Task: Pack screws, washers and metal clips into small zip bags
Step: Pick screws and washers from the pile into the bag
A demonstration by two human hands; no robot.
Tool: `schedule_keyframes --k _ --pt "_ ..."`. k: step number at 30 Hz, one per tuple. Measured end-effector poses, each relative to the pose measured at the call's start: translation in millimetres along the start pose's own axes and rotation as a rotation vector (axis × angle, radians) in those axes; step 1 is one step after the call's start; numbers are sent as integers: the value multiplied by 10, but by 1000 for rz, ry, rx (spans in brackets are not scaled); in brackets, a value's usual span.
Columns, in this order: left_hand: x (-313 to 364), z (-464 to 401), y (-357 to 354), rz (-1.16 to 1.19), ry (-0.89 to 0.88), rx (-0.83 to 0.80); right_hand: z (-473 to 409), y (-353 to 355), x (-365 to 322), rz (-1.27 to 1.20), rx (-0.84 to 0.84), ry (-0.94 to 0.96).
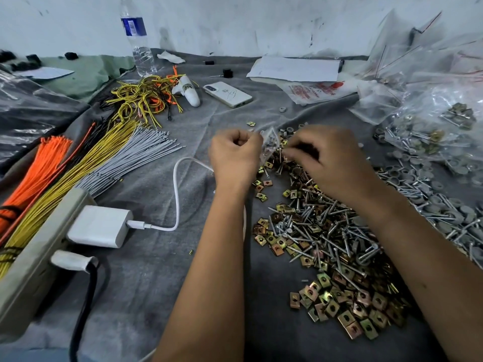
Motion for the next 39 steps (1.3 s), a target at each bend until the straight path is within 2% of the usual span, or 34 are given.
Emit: schedule_keyframes --k 3,6,10,13,15,17,20,24,33,39 --pt "79 91 -112 6 -71 -202 -5 142 -36 -102 197 -13" --pt "120 137 -162 14 -107 -281 -3 103 -83 -100 158 31" --pt "92 122 -130 21 -92 -221 5 71 -26 -127 112 -27" --pt "83 99 -104 34 -78 -160 16 114 -2 -180 181 -88" --pt "100 63 -36 42 -82 -58 13 132 5 -160 225 -86" --pt "114 15 87 87 -82 92 16 56 19 -111 137 -67" --pt "94 -34 278 198 -50 305 73 -258 -20 18 -207 61" --pt "60 -65 342 252 -28 404 84 -528 -127 91 -421 195" --pt "36 -55 285 285 21 341 76 -511 -94 150 -535 48" --pt "24 -41 173 226 23 209 154 -380 17 240 -469 59"
Point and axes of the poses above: each hand's wrist, its own z-axis away from the middle knuckle, its own y-axis out of the back of the hand, x = y × z, the point moved 6 cm from there along -z, towards the middle knuckle, and after that the axes turned 9 degrees about x, right-handed, at the moved point
